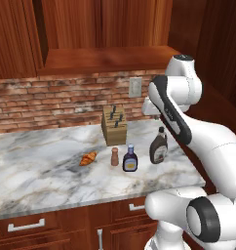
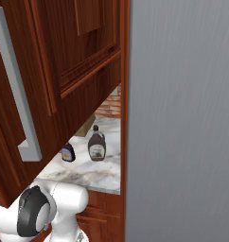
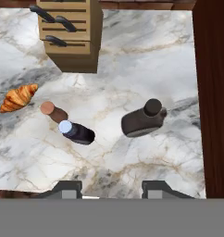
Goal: There are various items on the counter. Only move the condiments/shakers into the cabinet.
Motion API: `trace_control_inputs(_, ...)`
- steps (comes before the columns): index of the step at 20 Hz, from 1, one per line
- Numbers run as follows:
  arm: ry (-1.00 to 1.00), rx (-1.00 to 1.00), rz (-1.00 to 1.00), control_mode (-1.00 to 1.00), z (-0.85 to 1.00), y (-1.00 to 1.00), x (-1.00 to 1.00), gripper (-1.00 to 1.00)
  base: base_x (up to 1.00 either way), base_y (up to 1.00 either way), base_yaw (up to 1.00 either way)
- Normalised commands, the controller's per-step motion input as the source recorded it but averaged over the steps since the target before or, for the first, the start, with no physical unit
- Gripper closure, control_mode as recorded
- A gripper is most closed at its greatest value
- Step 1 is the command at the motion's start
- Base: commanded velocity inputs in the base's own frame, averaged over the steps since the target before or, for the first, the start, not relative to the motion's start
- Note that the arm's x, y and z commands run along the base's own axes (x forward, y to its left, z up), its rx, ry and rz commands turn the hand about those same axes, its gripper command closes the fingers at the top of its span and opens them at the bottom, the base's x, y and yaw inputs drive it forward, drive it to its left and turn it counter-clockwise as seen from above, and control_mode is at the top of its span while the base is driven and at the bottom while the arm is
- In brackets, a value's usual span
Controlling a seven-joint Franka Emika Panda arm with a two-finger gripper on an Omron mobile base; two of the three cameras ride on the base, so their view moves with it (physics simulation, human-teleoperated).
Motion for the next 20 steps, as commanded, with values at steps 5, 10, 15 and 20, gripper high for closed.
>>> trace_control_inputs(5, 0.00, 0.00, 0.01, -1.00, 0.00, 0.07, -0.12, -1.00, 0.00, 0.00, 0.00)
trace_control_inputs(10, -0.01, 0.00, 0.00, -1.00, -0.08, 0.56, -0.32, -1.00, 0.00, 0.00, 0.00)
trace_control_inputs(15, -0.04, 0.01, 0.00, -1.00, -0.14, 0.36, -0.27, -1.00, 0.00, 0.00, 0.00)
trace_control_inputs(20, -0.02, 0.00, 0.00, -1.00, -0.28, 0.07, -0.25, -1.00, 0.00, 0.00, 0.00)
